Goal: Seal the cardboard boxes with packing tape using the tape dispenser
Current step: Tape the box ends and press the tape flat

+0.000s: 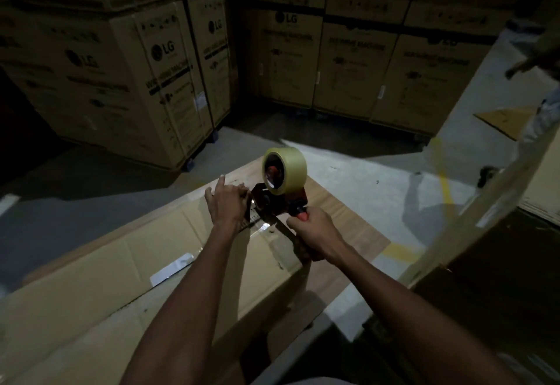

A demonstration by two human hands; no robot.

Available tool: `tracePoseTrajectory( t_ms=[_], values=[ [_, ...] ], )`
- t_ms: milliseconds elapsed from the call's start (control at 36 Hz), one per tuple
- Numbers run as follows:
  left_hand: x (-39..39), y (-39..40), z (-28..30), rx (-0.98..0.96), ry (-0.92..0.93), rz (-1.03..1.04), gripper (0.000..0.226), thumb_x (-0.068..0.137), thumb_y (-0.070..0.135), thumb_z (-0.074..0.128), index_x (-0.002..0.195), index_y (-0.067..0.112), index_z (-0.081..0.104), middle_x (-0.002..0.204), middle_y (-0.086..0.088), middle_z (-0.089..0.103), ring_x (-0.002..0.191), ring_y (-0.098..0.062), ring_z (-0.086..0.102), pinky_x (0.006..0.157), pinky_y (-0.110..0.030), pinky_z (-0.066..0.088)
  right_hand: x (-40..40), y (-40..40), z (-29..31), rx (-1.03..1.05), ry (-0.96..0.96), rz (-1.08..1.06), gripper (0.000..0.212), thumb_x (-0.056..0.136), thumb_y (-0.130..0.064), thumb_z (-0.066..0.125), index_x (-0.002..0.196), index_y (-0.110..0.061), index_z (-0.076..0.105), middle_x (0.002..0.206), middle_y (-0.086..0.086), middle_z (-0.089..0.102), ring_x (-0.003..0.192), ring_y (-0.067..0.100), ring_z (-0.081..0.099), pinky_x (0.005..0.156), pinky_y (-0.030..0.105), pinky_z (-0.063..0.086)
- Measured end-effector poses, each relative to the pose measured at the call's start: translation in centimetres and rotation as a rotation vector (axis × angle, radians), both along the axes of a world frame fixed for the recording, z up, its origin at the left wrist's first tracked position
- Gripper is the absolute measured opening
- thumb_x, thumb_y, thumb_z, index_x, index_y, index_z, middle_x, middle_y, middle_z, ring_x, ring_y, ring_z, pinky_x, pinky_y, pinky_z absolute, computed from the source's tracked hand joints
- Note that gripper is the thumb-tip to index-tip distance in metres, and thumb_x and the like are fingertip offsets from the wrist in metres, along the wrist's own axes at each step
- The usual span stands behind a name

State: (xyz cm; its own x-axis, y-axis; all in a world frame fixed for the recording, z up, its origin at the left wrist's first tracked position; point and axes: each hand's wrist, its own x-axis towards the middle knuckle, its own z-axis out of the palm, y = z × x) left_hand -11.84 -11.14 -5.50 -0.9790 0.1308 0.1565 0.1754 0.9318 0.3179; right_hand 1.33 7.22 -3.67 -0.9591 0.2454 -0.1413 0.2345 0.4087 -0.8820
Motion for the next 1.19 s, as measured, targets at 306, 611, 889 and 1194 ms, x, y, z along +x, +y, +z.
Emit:
tracePoseTrajectory(
  t_ms=[306,611,889,1194],
  values=[
    [2.0,1.3,0.9,0.155,-0.172,0.172,0.031,0.101,0.046,0.055,0.122,0.031,0.073,0.14,-0.009,0.06,0.153,-0.022,0.024,0.12,-0.046,0.012,0.1,0.5,0.2,-0.084,-0.026,0.045,0.026,0.072,-0.047,0.062,0.063,-0.024,0.054,0.053,-0.007,0.059,0.046,0.008,0.058,0.048,0.029,0.048],
    [1.7,2.3,2.2,0.078,-0.169,0.28,0.031,0.098,0.046,0.059,0.097,0.019,0.073,0.123,-0.015,0.066,0.144,-0.026,0.037,0.12,-0.054,0.01,0.6,1.1,1.2,0.002,-0.051,0.098,0.03,0.079,-0.046,0.061,0.078,-0.017,0.06,0.074,0.006,0.065,0.068,0.024,0.064,0.062,0.039,0.053],
    [2.1,2.2,2.1,0.151,-0.151,0.232,0.023,0.096,0.037,0.066,0.104,0.019,0.076,0.123,-0.012,0.067,0.138,-0.029,0.044,0.12,-0.052,0.01,3.8,1.8,0.4,-0.005,-0.08,0.084,0.033,0.085,-0.043,0.06,0.089,-0.01,0.062,0.082,0.022,0.068,0.056,0.023,0.059,0.046,0.036,0.049],
    [3.5,2.2,1.2,0.044,-0.113,0.082,0.029,0.104,0.038,0.053,0.113,0.022,0.076,0.143,-0.014,0.056,0.15,-0.023,0.03,0.124,-0.05,0.001,3.9,1.4,-0.4,-0.011,-0.084,0.032,0.031,0.085,-0.042,0.064,0.087,-0.011,0.063,0.073,0.016,0.067,0.051,0.02,0.057,0.042,0.028,0.045]
  ],
)
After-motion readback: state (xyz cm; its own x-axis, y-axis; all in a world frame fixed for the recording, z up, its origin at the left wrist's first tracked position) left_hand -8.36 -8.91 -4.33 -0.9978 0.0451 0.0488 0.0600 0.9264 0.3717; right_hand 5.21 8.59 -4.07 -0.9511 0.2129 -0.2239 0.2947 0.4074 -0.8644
